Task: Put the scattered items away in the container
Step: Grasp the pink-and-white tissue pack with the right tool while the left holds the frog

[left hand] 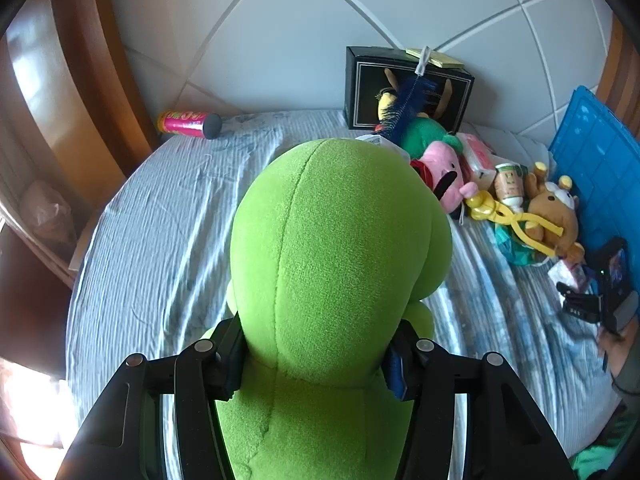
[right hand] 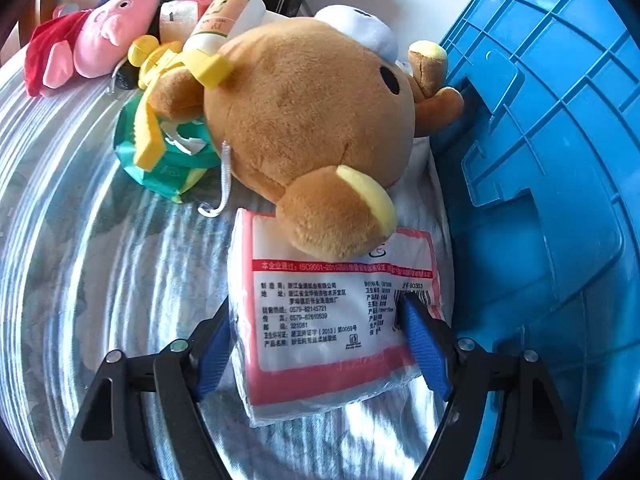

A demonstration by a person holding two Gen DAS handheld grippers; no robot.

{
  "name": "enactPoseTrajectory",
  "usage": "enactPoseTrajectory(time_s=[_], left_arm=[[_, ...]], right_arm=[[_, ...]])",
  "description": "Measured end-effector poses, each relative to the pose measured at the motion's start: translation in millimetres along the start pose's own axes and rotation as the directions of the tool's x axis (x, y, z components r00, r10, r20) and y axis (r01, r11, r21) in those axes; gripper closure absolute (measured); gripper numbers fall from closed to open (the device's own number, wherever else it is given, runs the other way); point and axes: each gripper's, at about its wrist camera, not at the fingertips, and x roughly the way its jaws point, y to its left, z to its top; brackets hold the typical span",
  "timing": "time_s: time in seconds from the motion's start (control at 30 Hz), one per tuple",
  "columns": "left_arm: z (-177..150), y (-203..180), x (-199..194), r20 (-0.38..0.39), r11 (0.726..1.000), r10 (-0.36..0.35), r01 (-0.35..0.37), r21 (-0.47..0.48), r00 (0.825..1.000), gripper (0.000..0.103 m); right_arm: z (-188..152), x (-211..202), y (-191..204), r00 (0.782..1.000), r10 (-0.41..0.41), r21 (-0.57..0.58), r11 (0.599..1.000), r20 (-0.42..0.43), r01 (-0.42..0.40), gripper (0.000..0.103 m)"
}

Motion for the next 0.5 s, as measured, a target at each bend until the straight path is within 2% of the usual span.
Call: enactPoseTrajectory(time_s=[0.13, 0.27, 0.37, 0.43, 0.5], left_arm=[[-1.1, 4.2, -6.1, 0.013, 1.000, -0.004, 0.004, -0.006, 1.000, 0.050], [-2.1, 8.8, -12.9, 0.028, 1.000, -0.011, 0.011, -0.009, 1.000, 0.049], [-2.4, 11.9, -16.4, 0.037, 1.000, -0.016, 0.017, -0.012, 0.999, 0.049], [-3.0, 12.8, -18.9, 0.045, 1.000, -0.021, 0.022, -0.015, 0.999, 0.049], [-4.0, 14.3, -22.0, 0.054, 0.999, -0.026, 0.027, -0.017, 0.998, 0.049]], right_arm=[[-9.2, -30.6, 12.5, 0.996, 0.086, 0.014, 0.996, 0.016, -0.086, 0.032], [-16.7, -72.4, 38.3, 0.983, 0.180, -0.007, 0.984, 0.039, -0.180, 0.037], [-19.0, -94.9, 74.0, 0.967, 0.250, -0.100, 0.965, 0.047, -0.244, 0.037], [-25.6, -98.1, 94.3, 0.956, 0.291, -0.178, 0.942, 0.022, -0.283, 0.037], [-38.3, -96.0, 124.0, 0.959, 0.285, -0.265, 0.924, -0.001, -0.275, 0.035]])
